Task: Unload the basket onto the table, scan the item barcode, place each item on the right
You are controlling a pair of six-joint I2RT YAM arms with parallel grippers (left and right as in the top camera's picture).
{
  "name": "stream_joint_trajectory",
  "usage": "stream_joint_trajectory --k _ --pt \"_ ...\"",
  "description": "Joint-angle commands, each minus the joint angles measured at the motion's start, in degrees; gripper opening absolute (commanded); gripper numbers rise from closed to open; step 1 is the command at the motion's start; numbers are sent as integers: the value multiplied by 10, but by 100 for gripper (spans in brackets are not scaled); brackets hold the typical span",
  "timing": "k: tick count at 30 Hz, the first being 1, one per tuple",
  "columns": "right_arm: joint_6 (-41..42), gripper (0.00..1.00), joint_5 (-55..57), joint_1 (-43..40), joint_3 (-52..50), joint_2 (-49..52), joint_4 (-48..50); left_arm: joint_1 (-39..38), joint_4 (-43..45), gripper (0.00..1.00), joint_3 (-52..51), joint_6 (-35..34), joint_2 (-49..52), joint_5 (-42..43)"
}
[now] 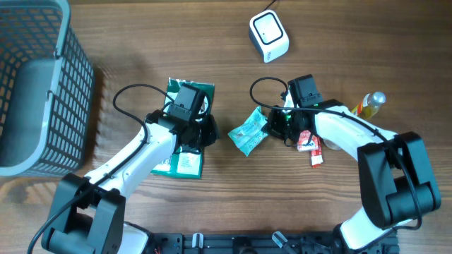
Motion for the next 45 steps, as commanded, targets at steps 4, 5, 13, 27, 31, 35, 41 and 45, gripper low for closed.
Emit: stream_joint_trajectory --k 4,5,13,27,31,35,41,45 --pt "22 7 25 41 -26 44 -60 -2 -1 5 -1 1 0 -14" --pt "37 7 25 49 -26 44 -68 -2 -1 5 -1 1 0 -17" --pt "31 4 -50 90 -10 19 -93 -2 -1 5 -1 1 0 -23" --pt "-30 4 83 90 12 -83 -79 -2 1 4 -1 3 3 -45" --pt "-26 5 191 90 11 -82 -79 -5 40 4 -1 3 20 -45" --pt "-26 6 196 89 10 -82 -79 -23 73 4 -1 3 44 -40" --pt "-26 6 196 89 10 -82 -82 -65 113 4 -1 2 80 -40" --pt "-26 10 196 89 10 -82 -86 -89 133 4 -1 -1 91 -24"
